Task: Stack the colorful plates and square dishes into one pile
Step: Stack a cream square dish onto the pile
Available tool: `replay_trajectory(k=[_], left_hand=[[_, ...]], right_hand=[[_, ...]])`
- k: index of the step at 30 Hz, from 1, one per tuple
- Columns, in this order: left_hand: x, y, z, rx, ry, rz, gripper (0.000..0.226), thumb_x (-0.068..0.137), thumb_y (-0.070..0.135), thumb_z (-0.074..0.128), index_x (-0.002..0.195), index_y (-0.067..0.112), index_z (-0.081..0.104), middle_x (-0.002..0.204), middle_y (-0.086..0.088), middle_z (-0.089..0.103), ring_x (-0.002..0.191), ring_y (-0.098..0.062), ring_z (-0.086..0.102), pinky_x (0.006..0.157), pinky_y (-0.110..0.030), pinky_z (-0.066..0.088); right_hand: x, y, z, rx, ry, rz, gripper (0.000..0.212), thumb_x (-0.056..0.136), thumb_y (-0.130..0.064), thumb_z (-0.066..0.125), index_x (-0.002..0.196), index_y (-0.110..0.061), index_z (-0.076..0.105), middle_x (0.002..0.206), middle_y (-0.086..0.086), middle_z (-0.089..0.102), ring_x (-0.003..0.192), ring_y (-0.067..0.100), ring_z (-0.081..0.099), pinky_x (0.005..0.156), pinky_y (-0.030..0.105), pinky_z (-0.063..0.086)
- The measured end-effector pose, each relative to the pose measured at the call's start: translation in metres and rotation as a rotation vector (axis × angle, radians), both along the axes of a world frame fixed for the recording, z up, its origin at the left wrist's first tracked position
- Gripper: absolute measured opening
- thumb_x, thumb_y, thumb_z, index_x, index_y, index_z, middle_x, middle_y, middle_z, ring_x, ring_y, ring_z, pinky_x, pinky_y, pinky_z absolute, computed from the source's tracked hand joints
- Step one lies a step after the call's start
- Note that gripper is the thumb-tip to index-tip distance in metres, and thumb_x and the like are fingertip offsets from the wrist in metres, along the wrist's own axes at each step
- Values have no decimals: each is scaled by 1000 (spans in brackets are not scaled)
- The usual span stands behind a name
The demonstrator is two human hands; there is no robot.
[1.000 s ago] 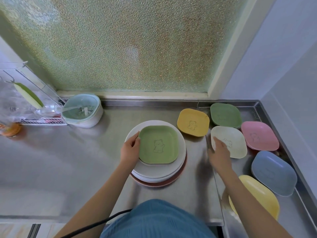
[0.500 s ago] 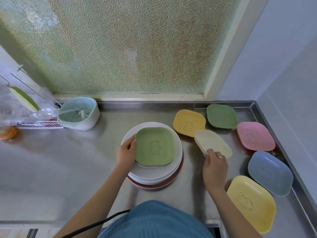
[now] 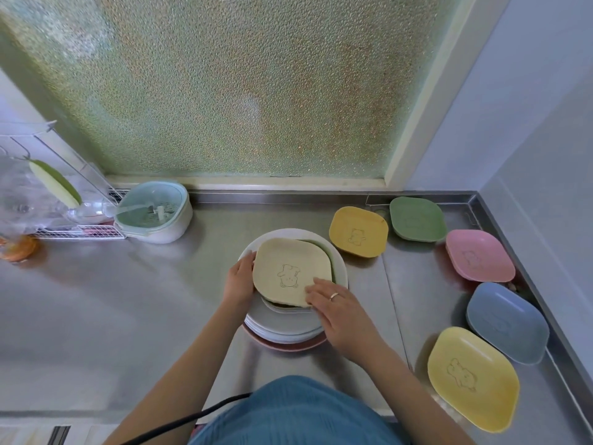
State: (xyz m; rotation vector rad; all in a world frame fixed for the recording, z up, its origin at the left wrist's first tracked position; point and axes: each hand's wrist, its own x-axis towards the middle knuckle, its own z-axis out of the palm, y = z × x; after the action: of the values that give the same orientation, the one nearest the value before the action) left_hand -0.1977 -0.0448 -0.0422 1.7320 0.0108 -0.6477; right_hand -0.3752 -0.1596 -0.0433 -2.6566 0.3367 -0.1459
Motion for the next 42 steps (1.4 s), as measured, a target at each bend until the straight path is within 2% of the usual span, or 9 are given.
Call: replay_trajectory(k=[5, 9, 12, 17, 20, 23, 31, 38, 42], left_hand=[[0, -4, -1, 44, -79, -75, 30, 89, 33, 43, 77, 16, 65, 80, 0, 62, 77, -19, 53, 72, -32, 44], [1, -2, -7, 143, -278, -198, 31, 94, 23, 35, 97, 29, 66, 85, 8, 61, 75, -10, 53, 66, -29, 42], [-1, 2, -11, 223, -379, -254, 36, 96, 21, 34, 121, 27, 59, 100, 7, 64, 76, 1, 52, 74, -24, 37], [0, -2, -10, 202, -340, -244, 39, 98, 28, 34, 136, 24, 46, 125, 5, 55, 103, -9, 48, 88, -23, 34], [-2, -4, -9, 226, -428, -276, 37, 98, 22, 36, 132, 26, 50, 109, 13, 59, 81, 6, 53, 71, -4, 35], [-1, -4, -10, 274, -451, -209, 40, 96, 14, 36, 131, 24, 52, 74, 13, 58, 57, -2, 48, 48, -5, 37], [6, 1, -14, 274, -372, -214, 40, 95, 19, 37, 130, 28, 53, 78, 3, 61, 61, -9, 48, 50, -10, 38], [8, 2, -14, 268, -362, -227, 44, 90, 15, 37, 126, 32, 55, 70, 1, 59, 56, -7, 46, 49, -7, 37], [10, 2, -17, 257, -330, -231, 46, 89, 14, 36, 126, 34, 55, 72, -5, 59, 57, -10, 44, 53, -16, 37]], right_hand=[[2, -4, 1, -74, -2, -70, 18, 93, -36, 43, 108, -31, 51, 137, -12, 49, 139, 11, 28, 116, 39, 1], [5, -5, -1, 230, -49, -163, 12, 89, -36, 49, 101, -38, 49, 148, -18, 31, 135, 3, 24, 111, 30, 27], [15, -8, -2, 396, -135, -290, 29, 94, -31, 47, 122, -38, 44, 154, -18, 17, 128, 5, 35, 100, 25, 37], [33, -17, -2, 503, -85, -384, 59, 99, -34, 36, 150, -28, 6, 158, -14, -1, 136, -5, 9, 109, 18, 12], [42, -13, -5, 470, -10, -373, 62, 100, -36, 33, 150, -25, -1, 159, -12, -7, 142, 0, 2, 113, 22, 9], [47, -6, -13, 351, 56, -327, 65, 99, -42, 33, 150, -24, -4, 157, -13, -15, 144, 6, -2, 112, 23, 9], [52, -67, -12, 473, -177, -549, 51, 99, -32, 36, 147, -21, 24, 154, -2, 28, 141, 16, 25, 111, 29, 22], [58, -112, -42, 18, 405, -535, 49, 93, -9, 40, 140, -17, 34, 142, 12, 43, 131, 31, 39, 102, 48, 37], [46, -97, -60, -102, 346, -584, 21, 92, -15, 39, 108, -16, 52, 114, 10, 57, 110, 31, 48, 84, 42, 37]])
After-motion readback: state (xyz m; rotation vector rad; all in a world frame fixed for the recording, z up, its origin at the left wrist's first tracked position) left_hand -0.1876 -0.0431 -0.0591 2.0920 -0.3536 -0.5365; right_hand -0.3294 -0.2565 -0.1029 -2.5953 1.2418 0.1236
